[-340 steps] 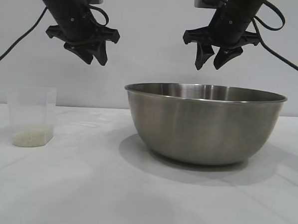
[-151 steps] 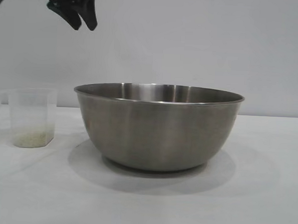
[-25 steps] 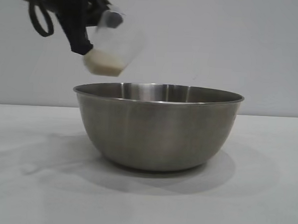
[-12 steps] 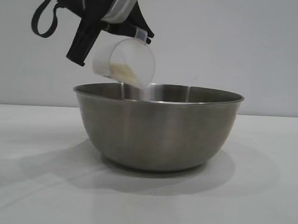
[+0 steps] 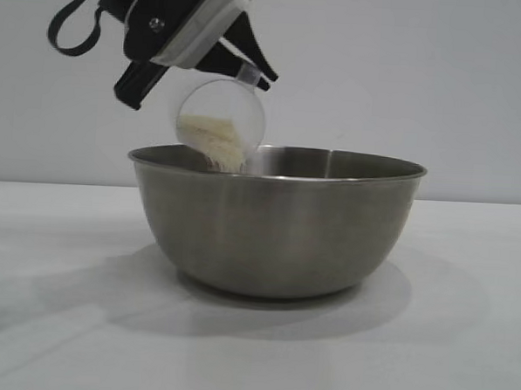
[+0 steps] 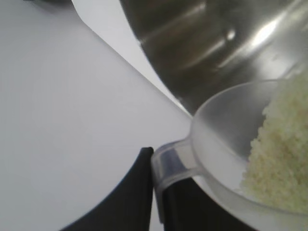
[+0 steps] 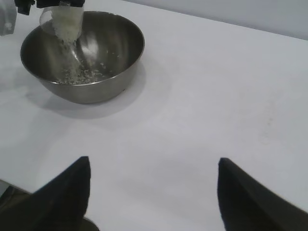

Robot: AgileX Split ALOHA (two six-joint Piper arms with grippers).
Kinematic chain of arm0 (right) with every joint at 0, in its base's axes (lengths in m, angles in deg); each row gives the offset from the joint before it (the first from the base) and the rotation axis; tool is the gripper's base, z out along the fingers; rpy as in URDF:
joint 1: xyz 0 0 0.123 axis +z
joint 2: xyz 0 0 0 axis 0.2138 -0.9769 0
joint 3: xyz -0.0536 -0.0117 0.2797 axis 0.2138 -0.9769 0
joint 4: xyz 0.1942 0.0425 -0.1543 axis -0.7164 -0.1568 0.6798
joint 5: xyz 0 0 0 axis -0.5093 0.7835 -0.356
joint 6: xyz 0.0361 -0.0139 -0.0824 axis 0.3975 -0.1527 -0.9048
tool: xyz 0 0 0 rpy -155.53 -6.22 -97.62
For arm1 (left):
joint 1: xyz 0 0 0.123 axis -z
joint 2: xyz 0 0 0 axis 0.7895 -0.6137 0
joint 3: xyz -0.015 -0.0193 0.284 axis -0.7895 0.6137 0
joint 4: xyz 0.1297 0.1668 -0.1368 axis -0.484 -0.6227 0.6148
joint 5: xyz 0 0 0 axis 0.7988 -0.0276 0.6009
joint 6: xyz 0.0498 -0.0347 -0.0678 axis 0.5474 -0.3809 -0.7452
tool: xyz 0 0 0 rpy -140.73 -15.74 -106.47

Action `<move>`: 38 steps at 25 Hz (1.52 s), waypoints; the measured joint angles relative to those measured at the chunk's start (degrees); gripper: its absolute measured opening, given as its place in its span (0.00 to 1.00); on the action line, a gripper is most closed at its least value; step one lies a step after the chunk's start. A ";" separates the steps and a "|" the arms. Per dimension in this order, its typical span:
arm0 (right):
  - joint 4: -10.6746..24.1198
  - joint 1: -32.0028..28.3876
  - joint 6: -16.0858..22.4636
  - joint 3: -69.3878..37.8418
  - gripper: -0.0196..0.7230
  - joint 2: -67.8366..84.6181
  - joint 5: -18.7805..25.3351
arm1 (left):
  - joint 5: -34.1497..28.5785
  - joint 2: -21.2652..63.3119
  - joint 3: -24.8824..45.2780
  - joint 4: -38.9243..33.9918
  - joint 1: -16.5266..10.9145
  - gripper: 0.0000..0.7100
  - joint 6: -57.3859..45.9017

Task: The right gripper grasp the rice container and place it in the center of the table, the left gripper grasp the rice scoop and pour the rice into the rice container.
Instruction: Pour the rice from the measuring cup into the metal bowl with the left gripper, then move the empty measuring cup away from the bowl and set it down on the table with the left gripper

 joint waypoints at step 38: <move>0.00 0.00 0.07 0.00 0.66 0.00 0.00 | 7.48 -0.08 0.12 86.58 0.69 0.00 -38.16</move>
